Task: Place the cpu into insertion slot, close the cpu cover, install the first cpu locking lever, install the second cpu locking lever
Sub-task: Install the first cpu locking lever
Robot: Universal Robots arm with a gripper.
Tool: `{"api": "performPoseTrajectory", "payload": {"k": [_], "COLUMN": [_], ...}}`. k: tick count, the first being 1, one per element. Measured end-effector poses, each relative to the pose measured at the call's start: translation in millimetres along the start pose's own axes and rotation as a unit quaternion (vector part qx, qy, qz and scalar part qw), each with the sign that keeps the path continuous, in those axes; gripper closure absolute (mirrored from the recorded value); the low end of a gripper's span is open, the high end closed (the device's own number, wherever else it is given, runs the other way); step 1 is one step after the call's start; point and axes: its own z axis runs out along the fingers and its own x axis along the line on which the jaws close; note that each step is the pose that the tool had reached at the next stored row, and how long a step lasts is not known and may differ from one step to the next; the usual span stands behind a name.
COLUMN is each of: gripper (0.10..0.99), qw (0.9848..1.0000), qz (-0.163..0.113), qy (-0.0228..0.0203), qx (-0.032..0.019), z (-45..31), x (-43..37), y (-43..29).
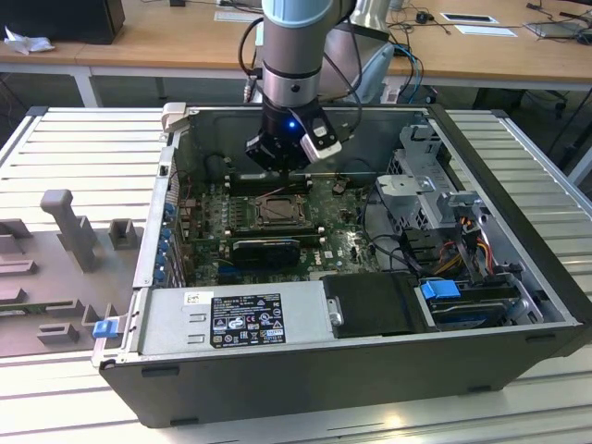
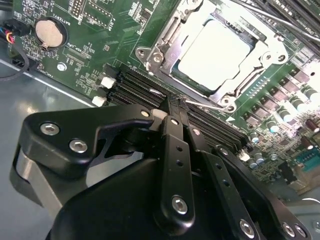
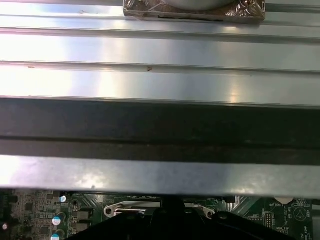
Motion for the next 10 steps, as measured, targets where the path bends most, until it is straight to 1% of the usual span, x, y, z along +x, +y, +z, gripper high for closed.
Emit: {"api": "performPoseTrajectory", "payload": {"k": [3,6,10], "gripper": [0.980,0.980,0.980], "qw": [1.0000,1.0000,1.0000], "qz": [-0.001,-0.004,-0.006], "qy": [0.0001,0.0005,0.0006], "qx": [0.0000,0.0000,0.0000], "z": [2.2,6.0,9.9], "x": [-1.8,-4.7,-6.2], "y": [-0.3,-0.8,-1.2]}}
